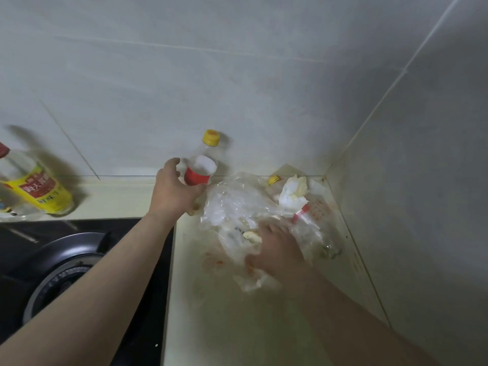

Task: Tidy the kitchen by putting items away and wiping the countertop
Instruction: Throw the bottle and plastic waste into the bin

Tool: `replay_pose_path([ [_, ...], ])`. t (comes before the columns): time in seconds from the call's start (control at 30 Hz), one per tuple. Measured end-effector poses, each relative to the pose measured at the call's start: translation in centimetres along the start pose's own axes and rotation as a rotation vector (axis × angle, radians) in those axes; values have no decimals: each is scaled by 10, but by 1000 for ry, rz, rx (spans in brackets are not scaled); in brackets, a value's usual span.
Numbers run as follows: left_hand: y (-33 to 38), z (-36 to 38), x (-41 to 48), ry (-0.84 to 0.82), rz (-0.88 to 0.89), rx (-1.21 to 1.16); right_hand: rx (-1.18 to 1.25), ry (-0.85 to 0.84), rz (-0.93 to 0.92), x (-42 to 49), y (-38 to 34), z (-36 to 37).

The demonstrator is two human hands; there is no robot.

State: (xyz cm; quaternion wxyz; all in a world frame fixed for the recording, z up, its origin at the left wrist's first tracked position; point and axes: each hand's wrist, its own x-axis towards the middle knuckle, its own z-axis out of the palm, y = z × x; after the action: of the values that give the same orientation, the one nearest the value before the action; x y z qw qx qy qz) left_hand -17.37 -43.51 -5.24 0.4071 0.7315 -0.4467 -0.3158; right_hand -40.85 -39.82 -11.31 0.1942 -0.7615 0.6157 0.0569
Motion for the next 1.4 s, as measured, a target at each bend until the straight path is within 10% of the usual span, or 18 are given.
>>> replay_pose_path([
  [0.27, 8, 18, 17, -160, 55, 63, 54, 114, -36, 8, 6, 8],
  [1.4, 41, -143, -219, 189, 30, -222, 397, 317, -91, -104, -48, -113],
])
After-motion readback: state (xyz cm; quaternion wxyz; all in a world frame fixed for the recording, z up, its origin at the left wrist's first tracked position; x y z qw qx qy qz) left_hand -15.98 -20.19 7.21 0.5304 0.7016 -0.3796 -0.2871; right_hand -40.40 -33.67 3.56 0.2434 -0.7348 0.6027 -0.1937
